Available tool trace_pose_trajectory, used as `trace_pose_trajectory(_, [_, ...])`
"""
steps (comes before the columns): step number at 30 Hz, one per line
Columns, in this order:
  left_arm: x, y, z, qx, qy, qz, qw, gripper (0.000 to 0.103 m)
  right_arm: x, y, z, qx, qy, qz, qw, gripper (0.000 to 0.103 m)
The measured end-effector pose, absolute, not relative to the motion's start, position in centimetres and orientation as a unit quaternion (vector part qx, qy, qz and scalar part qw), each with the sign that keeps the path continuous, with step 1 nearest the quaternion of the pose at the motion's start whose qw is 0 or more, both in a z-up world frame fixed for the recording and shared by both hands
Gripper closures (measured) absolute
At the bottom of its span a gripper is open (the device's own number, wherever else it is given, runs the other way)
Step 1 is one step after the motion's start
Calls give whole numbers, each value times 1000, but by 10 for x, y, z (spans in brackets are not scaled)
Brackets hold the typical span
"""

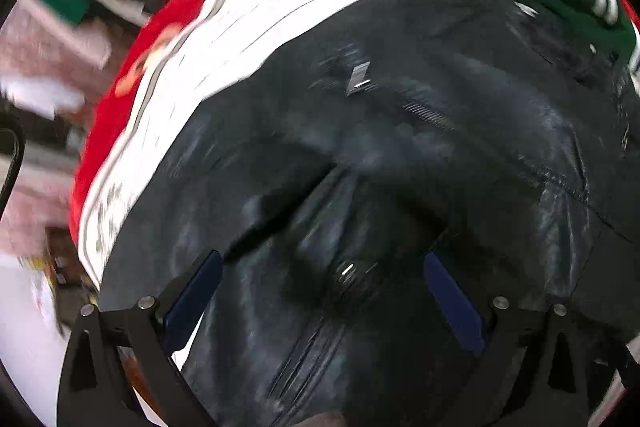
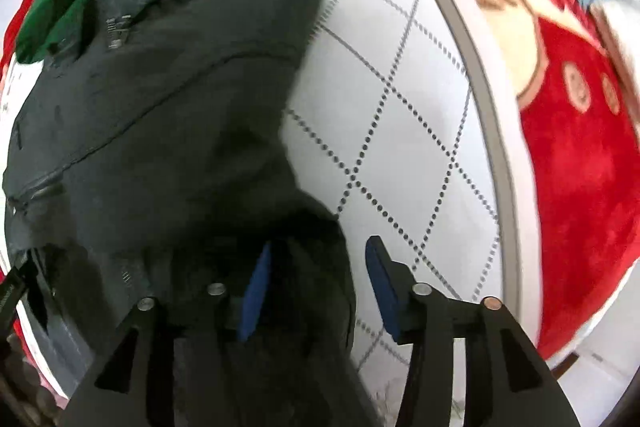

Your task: Fold large clothes

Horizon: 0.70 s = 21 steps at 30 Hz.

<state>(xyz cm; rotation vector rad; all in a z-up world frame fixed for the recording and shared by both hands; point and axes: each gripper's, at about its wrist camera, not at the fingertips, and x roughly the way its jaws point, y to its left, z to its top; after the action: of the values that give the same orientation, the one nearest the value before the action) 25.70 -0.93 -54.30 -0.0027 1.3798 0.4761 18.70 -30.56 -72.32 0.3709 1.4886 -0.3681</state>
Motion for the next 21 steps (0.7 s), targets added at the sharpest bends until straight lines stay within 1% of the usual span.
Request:
trace_pose_trajectory(1, [247, 4, -539, -27, 635, 222, 739, 0, 184, -301, -712, 166, 664, -157, 712, 51])
trace_pose_trajectory(2, [231, 22, -534, -63, 641, 229, 730, 0, 186, -292, -705, 168, 662, -149, 715, 42])
trace_pose_trajectory(4, [198, 61, -528, -142, 648, 249, 706, 0, 182, -276, -686, 166, 660, -127, 721, 30])
trace_pose_trajectory(7, [134, 128, -534, -286, 642, 292, 649, 0, 179, -247, -673, 155, 665, -94, 725, 30])
trace_pose_trajectory(10, [71, 190, -557, -420, 596, 336, 596, 1, 190, -207, -680, 144, 679, -54, 718, 30])
trace_pose_trajectory(12, [47, 216, -575, -482, 564, 351, 571, 1, 205, -182, -688, 141, 691, -36, 708, 30])
trace_pose_trajectory(14, [25, 243, -595, -540, 520, 364, 552, 5, 212, -158, -700, 138, 698, -22, 703, 30])
trace_pose_trajectory(15, [17, 255, -603, -563, 498, 370, 547, 5, 219, -144, -704, 132, 698, -16, 704, 30])
trace_pose_trajectory(18, [-2, 283, -612, -596, 438, 412, 532, 8, 222, -117, -715, 109, 697, -3, 708, 30])
trace_pose_trajectory(19, [-8, 292, -609, -596, 411, 438, 533, 20, 223, -110, -718, 105, 698, 0, 708, 30])
trace_pose_trajectory(20, [-9, 297, -606, -589, 400, 454, 536, 33, 223, -102, -722, 101, 700, 3, 707, 30])
trace_pose_trajectory(21, [-9, 303, -600, -575, 391, 471, 542, 40, 225, -94, -725, 97, 702, 4, 706, 30])
